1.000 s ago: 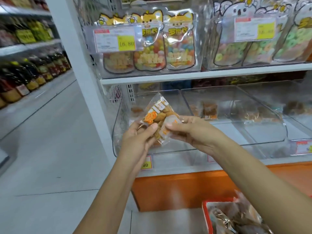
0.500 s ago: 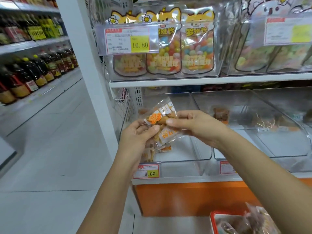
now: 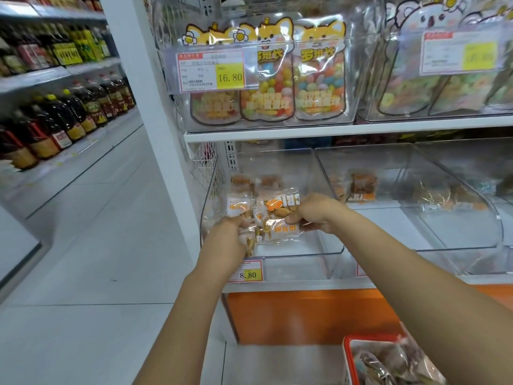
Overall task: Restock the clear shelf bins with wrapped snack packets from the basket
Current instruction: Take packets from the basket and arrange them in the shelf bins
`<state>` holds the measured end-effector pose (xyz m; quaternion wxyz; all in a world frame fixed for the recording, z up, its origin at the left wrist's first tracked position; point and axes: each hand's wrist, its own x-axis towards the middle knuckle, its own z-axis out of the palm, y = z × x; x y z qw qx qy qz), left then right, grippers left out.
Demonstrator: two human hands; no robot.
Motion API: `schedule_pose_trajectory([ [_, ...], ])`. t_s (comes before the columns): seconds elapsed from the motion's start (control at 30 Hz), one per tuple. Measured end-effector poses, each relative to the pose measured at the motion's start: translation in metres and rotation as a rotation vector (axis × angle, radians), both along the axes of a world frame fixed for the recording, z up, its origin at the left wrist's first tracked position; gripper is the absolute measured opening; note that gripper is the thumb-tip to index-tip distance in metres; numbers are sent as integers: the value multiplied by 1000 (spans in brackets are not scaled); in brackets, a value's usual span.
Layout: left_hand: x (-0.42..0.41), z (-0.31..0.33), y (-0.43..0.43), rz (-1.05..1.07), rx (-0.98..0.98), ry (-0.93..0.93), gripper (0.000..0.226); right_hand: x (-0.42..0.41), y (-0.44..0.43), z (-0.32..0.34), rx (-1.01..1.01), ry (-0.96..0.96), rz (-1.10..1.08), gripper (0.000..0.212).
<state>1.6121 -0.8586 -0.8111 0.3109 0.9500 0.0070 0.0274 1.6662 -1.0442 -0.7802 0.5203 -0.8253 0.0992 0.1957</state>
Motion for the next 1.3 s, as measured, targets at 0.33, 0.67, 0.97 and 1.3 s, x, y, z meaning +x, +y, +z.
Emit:
schedule_pose_trajectory([
  [0.33,25,5,-4,-58,416,259,32,-8,2,9,-201,-177,83,13],
  [0.67,29,-4,-7,7,461,71,25,20,46,17,-975,-377,730,33],
  [0.97,11,-1,1,33,369,-72,33,44,63,-12,-1017,-669,763,64],
  [1.3,-14,-15,-4,-182,309,38,34,50,97,-12,-802,-417,688,21],
])
